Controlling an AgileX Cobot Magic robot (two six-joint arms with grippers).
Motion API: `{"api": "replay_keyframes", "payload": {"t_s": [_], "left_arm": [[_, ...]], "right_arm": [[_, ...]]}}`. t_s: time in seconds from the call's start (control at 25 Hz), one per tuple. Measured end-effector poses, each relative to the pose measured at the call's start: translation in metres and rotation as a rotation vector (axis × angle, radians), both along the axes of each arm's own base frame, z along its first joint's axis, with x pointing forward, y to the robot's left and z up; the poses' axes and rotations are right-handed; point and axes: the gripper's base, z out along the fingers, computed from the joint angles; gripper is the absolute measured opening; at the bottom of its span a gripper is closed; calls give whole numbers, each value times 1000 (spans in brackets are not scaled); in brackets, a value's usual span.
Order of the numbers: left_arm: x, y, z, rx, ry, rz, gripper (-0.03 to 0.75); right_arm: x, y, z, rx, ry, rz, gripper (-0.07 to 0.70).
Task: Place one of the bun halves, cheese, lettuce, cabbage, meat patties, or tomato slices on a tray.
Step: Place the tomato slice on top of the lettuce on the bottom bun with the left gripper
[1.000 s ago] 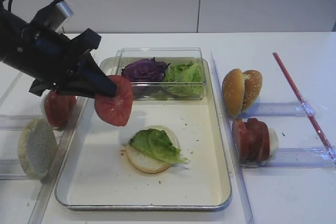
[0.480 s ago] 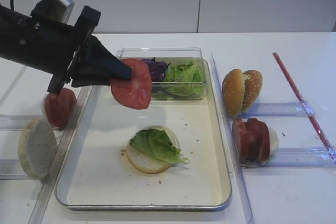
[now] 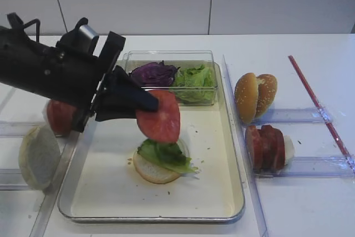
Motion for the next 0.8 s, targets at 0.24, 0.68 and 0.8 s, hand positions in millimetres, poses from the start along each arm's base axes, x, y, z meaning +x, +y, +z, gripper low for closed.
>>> {"api": "replay_keyframes", "payload": {"t_s": [0.24,0.68,0.8], "left_arm": [[-5,-1,-12,34,-9,14,104],[5,-14,-42,21,68,15,103],[7,-15,-53,35,71,1,103]], "right_arm": [[0,0,0,0,0,0,505],[0,0,0,2,0,-1,505],[0,0,0,2,-2,-1,505]]}}
